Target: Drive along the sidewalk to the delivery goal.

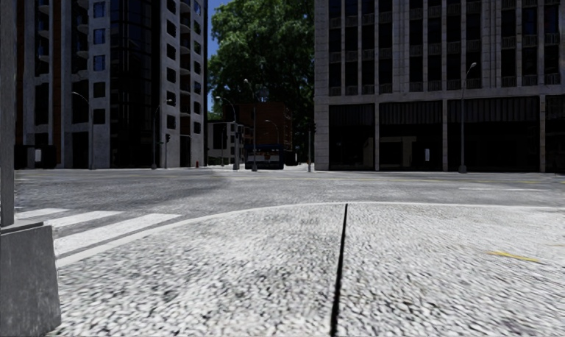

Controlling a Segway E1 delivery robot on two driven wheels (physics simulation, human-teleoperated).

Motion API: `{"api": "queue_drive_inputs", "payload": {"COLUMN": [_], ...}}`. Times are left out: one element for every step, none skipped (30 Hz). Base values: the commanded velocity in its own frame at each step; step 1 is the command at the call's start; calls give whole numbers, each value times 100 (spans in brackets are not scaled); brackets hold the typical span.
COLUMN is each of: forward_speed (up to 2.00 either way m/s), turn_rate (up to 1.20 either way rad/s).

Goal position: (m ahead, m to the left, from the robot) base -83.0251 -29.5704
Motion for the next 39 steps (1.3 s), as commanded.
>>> {"api": "queue_drive_inputs", "payload": {"forward_speed": [132, 132, 132, 132, 132, 132, 132, 132, 133, 135, 136, 137, 137, 138, 139, 142, 143, 143, 143, 143, 143, 143, 143, 143, 143, 144, 144, 146, 149, 154, 154, 162, 169, 172, 173, 173, 174, 174, 175], "turn_rate": [-74, -76, -76, -77, -77, -77, -77, -77, -77, -77, -77, -77, -77, -77, -77, -78, -79, -79, -84, -86, -87, -87, -87, -87, -87, -87, -87, -87, -87, -87, -87, -87, -87, -87, -87, -87, -87, -87, -86]}}
